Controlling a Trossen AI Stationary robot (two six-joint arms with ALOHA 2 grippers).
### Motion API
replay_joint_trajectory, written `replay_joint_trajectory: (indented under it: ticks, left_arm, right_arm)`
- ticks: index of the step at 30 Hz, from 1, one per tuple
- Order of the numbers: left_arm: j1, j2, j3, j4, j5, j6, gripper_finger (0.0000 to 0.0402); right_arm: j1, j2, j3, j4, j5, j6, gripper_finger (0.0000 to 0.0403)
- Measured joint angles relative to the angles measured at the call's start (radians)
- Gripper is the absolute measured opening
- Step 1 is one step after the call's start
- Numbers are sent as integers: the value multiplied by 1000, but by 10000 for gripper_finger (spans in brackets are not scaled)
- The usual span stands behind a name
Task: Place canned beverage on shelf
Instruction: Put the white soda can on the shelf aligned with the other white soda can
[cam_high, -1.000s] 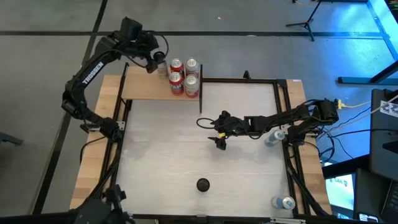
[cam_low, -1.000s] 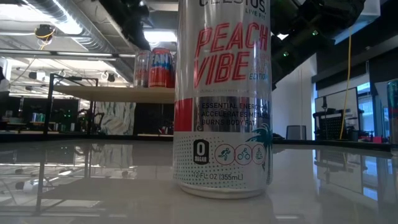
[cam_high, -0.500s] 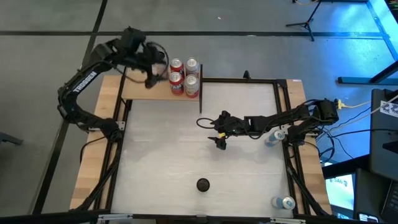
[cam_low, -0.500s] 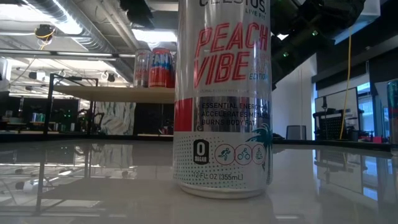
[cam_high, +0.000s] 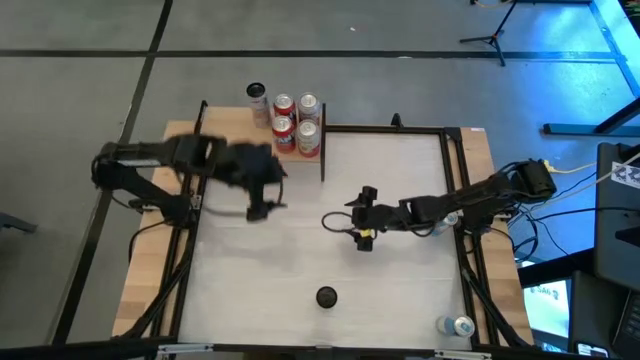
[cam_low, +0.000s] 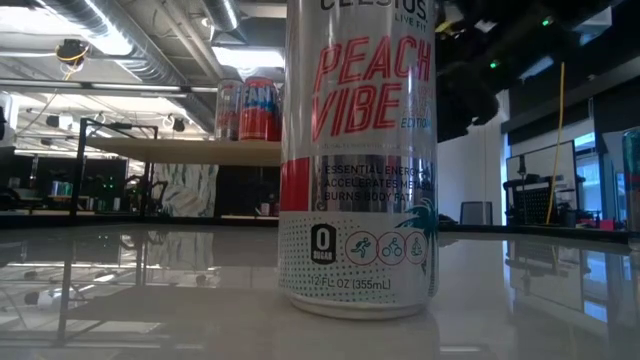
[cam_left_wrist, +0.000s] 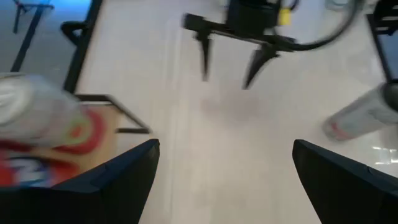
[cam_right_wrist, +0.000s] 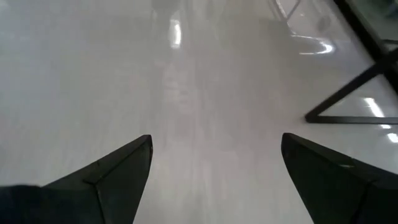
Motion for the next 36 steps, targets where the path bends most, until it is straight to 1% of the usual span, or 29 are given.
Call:
replay_joint_trajectory:
  ticks: [2, 6, 10, 13, 16, 22, 26, 30, 32, 36]
  left_arm:
    - [-96, 0, -27, 50, -73, -71, 358]
    - [-253, 2, -92, 169, -191, -204, 358]
    - [-355, 28, -146, 257, -210, -361, 358]
    - [-413, 82, -160, 330, -231, -414, 358]
    - [-446, 169, -159, 419, -232, -431, 358]
    - [-483, 337, -76, 437, -228, -459, 357]
    - [-517, 414, -5, 438, -240, -459, 357]
    - [-552, 461, 22, 455, -294, -456, 357]
    - [-562, 483, 22, 455, -311, -461, 357]
    - [-580, 517, 21, 479, -386, -483, 357]
  right_arm:
    - [29, -6, 0, -20, 34, 11, 356]
    - [79, -6, 0, -26, 40, 46, 356]
    - [136, -6, 0, -44, 40, 56, 356]
    - [181, -6, 0, -62, 40, 57, 356]
    - [223, -6, -1, -60, 41, 101, 356]
    - [311, -6, -1, -62, 44, 194, 356]
    - [361, -6, -2, -83, 95, 261, 356]
    - [388, -6, -2, -103, 146, 329, 356]
    - [388, -6, -2, -104, 151, 367, 356]
    - [389, -3, -3, -105, 137, 448, 356]
